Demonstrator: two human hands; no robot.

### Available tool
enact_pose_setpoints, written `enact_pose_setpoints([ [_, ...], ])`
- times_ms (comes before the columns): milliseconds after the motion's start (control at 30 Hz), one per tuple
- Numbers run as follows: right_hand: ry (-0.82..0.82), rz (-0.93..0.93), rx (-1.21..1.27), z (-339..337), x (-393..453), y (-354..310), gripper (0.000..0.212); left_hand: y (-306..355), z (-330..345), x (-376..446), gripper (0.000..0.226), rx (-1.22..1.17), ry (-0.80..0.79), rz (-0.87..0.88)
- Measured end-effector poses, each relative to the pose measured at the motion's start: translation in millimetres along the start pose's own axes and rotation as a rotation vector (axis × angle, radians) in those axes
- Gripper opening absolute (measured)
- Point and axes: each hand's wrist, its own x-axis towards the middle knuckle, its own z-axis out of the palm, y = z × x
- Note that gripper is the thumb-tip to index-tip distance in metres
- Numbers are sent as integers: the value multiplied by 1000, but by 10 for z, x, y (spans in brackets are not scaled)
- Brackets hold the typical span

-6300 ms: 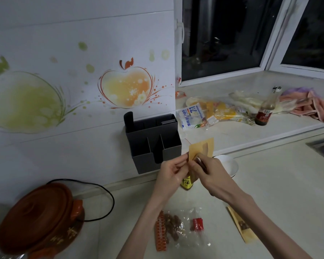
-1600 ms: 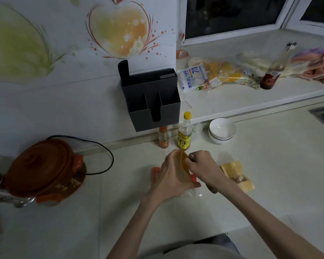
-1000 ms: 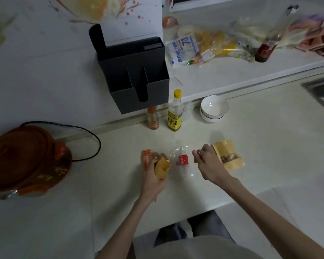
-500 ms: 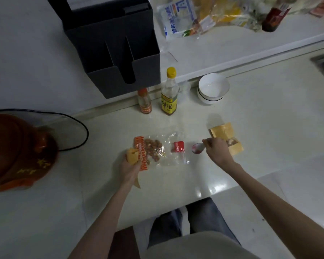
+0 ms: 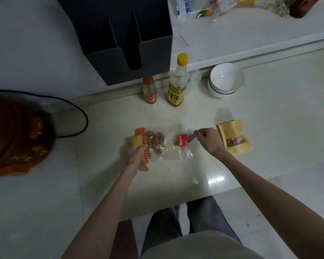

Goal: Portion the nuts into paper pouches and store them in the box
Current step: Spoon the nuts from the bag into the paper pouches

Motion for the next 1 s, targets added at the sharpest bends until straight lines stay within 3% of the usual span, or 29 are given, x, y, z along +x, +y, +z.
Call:
enact_pose_setpoints([
  [167, -89, 43, 154, 73, -52, -75, 40, -49, 39, -2, 12, -75, -57, -79],
  [233, -83, 0, 216, 45, -90, -172, 38, -19, 35, -26, 6, -175, -78, -114],
  [333, -35, -98, 325, -74, -140, -376, 34, 66, 6, -31, 23, -358, -97, -130],
  [400, -31, -156, 332, -134, -180, -478, 30, 97, -18, -34, 18, -384, -141, -138],
  [500, -61, -164, 300, -133, -229, -492, 27, 74, -33, -46, 16, -369, -183, -141],
  [700, 69, -176, 181, 27, -290, -368, 25, -64, -40, -83, 30, -343, -185, -78],
  [1000, -59, -127, -74, 321, -146, -234, 22, -213, -32, -7, 20, -219, -234, -14],
])
